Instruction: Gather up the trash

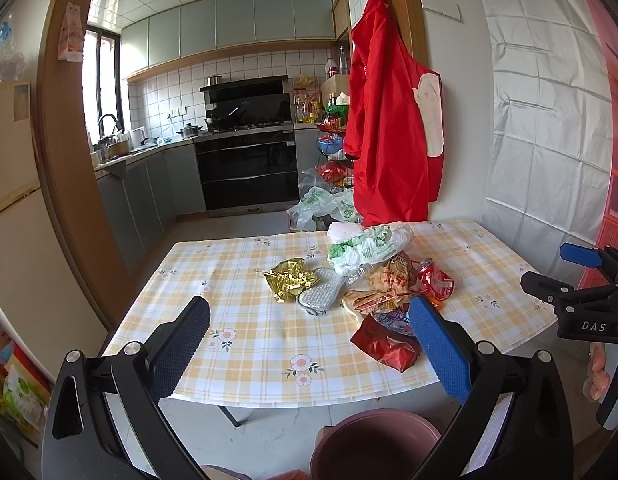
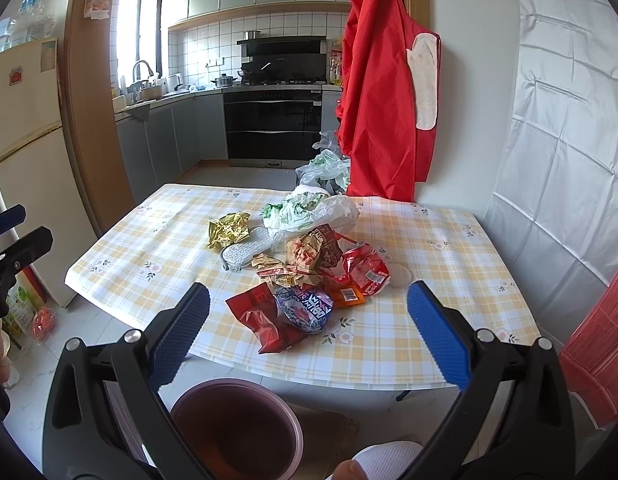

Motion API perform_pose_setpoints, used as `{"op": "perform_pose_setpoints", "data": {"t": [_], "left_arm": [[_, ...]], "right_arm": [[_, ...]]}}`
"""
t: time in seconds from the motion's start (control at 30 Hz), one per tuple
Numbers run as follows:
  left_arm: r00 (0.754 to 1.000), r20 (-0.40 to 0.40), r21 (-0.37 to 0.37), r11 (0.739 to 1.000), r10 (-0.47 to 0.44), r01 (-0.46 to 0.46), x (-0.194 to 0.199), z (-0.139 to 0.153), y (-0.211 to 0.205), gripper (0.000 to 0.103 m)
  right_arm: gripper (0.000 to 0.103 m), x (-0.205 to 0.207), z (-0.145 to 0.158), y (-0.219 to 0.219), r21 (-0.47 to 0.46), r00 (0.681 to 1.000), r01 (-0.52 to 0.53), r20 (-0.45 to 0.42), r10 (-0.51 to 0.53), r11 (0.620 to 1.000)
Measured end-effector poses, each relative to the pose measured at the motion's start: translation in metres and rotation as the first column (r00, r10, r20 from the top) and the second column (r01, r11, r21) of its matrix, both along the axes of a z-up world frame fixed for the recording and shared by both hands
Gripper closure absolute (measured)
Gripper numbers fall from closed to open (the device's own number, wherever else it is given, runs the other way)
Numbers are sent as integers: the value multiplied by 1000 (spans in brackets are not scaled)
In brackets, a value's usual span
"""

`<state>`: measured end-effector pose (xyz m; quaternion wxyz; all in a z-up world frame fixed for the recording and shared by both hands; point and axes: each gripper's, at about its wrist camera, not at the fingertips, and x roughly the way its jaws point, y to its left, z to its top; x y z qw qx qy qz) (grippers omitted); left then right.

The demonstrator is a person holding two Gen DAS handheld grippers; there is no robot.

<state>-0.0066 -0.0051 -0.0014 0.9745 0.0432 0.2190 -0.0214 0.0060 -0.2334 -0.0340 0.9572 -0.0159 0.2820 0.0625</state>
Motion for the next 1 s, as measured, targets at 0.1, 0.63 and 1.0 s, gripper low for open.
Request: {"op": "perform_pose_setpoints", "data": {"t": [0.1,0.63,1.0], "left_arm": [[1000,-5,-6,1000,5,-5,-1,-2,0,5],[999,-9,-108,993,-37,36,15,-20,16,5],[977,-207,-133,991,-46,18,75,-97,12,5]], "right_arm": [[6,0,0,0,1,1000,-1,-1,1,1000],[6,15,-28,0,-1,997,1,-74,-1,1000],[6,59,-93,-16,-24,980,81,-183,-84,996]]}}
